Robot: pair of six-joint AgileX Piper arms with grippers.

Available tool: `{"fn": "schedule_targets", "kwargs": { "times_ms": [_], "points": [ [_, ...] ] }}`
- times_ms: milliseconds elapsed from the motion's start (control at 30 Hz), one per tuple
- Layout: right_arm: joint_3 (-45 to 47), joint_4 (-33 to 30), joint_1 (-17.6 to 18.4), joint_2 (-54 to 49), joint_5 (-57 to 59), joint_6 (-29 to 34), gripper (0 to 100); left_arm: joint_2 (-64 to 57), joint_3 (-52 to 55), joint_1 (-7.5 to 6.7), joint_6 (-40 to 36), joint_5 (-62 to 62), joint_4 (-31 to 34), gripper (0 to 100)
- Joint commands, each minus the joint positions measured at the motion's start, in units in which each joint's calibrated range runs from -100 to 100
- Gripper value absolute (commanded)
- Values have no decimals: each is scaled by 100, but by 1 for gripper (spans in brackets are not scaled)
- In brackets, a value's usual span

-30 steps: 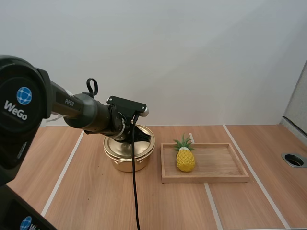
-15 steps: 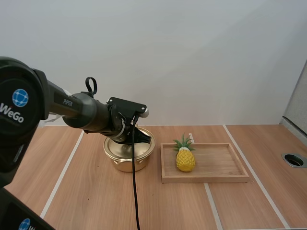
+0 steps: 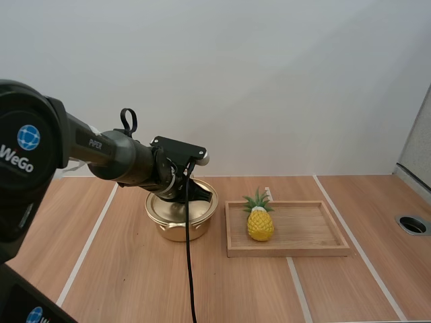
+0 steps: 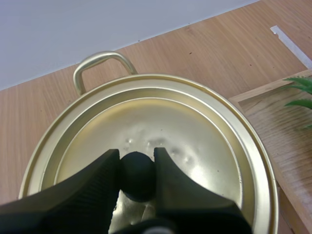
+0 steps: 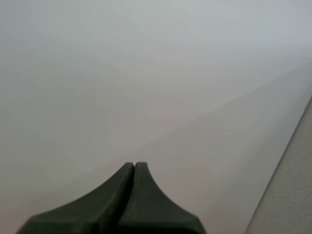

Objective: Open the pot, put the grape inside, and close it

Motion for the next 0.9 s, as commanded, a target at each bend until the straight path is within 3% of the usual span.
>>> {"fn": "schedule_targets", "kwargs": {
  "times_ms": [0, 133, 633, 867],
  "points": [
    [-35, -39, -22, -62, -60, -32, 0, 67, 76, -18, 29, 740, 134, 44],
    [-35, -39, -22, -62, -60, -32, 0, 40, -100, -18, 29, 917, 134, 100],
    [-35, -79, -22, -62, 85, -32, 0, -463, -1018, -18, -17, 1470, -128, 100],
    [-35, -115, -22, -62, 85, -32, 0, -562, -1638, -11, -311, 1670, 230, 100]
  ]
}}
